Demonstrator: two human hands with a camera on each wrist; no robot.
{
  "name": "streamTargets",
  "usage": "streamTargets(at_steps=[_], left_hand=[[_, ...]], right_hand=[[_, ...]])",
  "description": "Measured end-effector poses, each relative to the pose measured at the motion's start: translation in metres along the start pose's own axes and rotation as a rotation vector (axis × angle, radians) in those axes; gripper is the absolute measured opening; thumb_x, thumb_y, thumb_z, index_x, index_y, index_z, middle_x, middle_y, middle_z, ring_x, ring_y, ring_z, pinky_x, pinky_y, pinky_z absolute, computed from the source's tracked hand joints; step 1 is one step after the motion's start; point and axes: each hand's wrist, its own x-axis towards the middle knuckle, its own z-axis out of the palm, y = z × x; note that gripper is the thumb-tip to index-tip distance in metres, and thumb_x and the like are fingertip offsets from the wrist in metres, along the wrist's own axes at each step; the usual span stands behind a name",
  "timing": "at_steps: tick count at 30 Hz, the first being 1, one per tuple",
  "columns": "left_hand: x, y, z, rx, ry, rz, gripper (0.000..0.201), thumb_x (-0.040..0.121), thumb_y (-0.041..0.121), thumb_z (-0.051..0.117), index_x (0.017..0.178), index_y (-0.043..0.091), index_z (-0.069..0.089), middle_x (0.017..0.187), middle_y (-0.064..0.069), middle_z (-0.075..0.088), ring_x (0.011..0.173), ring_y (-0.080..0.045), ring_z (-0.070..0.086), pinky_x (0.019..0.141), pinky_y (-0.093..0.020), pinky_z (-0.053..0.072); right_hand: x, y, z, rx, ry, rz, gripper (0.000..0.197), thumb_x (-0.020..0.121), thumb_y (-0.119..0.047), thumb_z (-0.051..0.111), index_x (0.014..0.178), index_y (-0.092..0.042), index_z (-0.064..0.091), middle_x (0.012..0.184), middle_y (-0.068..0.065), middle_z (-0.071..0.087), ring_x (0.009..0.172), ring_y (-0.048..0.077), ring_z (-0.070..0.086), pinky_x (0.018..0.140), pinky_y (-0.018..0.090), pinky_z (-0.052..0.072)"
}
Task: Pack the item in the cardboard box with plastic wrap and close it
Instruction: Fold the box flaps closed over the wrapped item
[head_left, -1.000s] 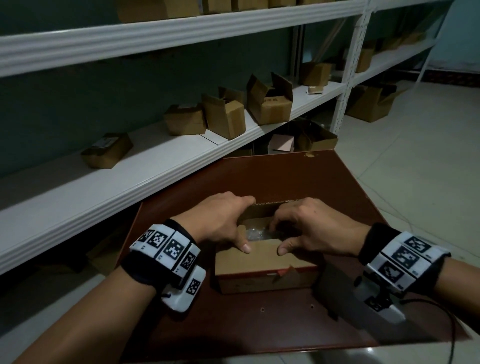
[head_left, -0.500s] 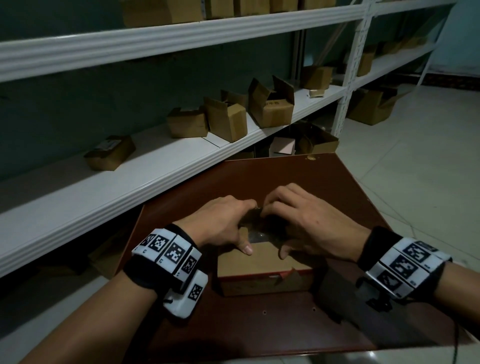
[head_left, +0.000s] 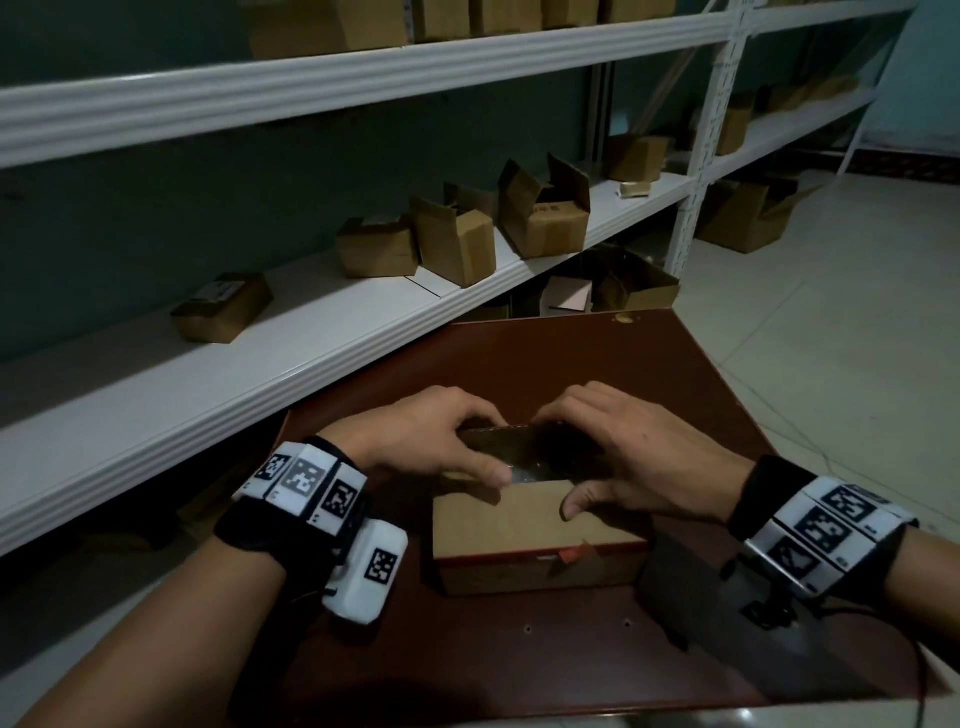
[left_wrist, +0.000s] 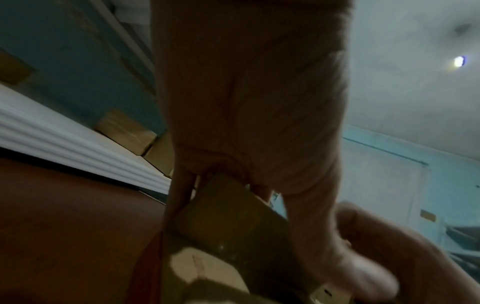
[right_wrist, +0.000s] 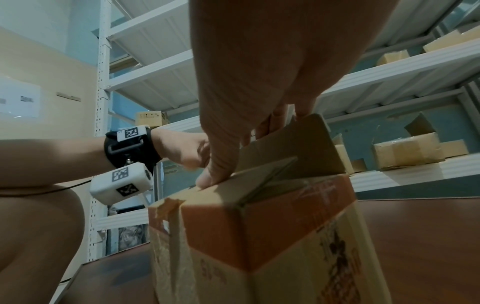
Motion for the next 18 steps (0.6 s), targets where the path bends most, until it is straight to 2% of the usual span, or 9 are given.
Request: streamTargets(at_steps=[3, 4, 6, 10, 15, 18], left_hand=[[-0.004, -0.004, -0.010, -0.042, 0.102, 0.053, 0.033, 0.092, 0.055, 0.063, 0.108, 0.030, 0.078, 0.102, 0.013, 0.076, 0.100, -0.002, 0.067, 0.097, -0.039, 0.052], [-0.005, -0.005, -0.011, -0.041, 0.117, 0.066, 0.031, 0.093, 0.053, 0.062, 0.105, 0.029, 0.079, 0.101, 0.013, 0.076, 0.101, -0.003, 0.068, 0.100, -0.044, 0.051], [-0.006, -0.009, -0.013, -0.053, 0.106, 0.074, 0.023, 0.093, 0.044, 0.068, 0.104, 0.028, 0.080, 0.101, 0.013, 0.077, 0.101, -0.005, 0.069, 0.100, -0.049, 0.052], [-0.006, -0.010, -0.012, -0.124, 0.109, 0.080, 0.033, 0.079, 0.049, 0.077, 0.096, 0.021, 0.085, 0.099, 0.007, 0.081, 0.099, -0.014, 0.074, 0.097, -0.053, 0.055], [-0.002, -0.011, -0.010, -0.151, 0.056, 0.068, 0.015, 0.078, 0.023, 0.088, 0.086, 0.011, 0.085, 0.105, 0.006, 0.080, 0.100, -0.005, 0.072, 0.098, -0.040, 0.054], [0.001, -0.012, -0.006, -0.101, 0.059, 0.060, 0.017, 0.071, 0.027, 0.094, 0.077, 0.016, 0.083, 0.105, 0.007, 0.078, 0.103, 0.000, 0.069, 0.096, -0.033, 0.049]], right_hand=[[-0.002, 0.000, -0.002, 0.000, -0.010, -0.016, 0.078, 0.077, -0.072, 0.064, 0.139, -0.034, 0.036, 0.132, -0.014, 0.045, 0.116, 0.004, 0.043, 0.094, 0.028, 0.050], [-0.003, 0.001, -0.004, 0.002, -0.011, -0.020, 0.077, 0.079, -0.072, 0.063, 0.139, -0.033, 0.036, 0.132, -0.014, 0.045, 0.116, 0.004, 0.044, 0.095, 0.028, 0.050], [-0.004, 0.000, -0.006, 0.016, -0.017, -0.018, 0.074, 0.081, -0.070, 0.062, 0.139, -0.032, 0.037, 0.132, -0.014, 0.046, 0.118, 0.004, 0.044, 0.097, 0.028, 0.049], [-0.005, -0.002, -0.006, -0.012, -0.020, -0.053, 0.062, 0.088, -0.067, 0.057, 0.136, -0.032, 0.043, 0.131, -0.014, 0.048, 0.119, 0.003, 0.045, 0.098, 0.026, 0.048], [-0.007, -0.004, -0.004, -0.052, -0.040, -0.079, 0.047, 0.094, -0.063, 0.050, 0.130, -0.033, 0.049, 0.127, -0.015, 0.050, 0.114, 0.002, 0.045, 0.093, 0.025, 0.050], [-0.007, -0.005, -0.002, -0.022, -0.034, -0.071, 0.041, 0.096, -0.060, 0.048, 0.127, -0.034, 0.052, 0.124, -0.016, 0.051, 0.112, 0.000, 0.047, 0.092, 0.026, 0.051]])
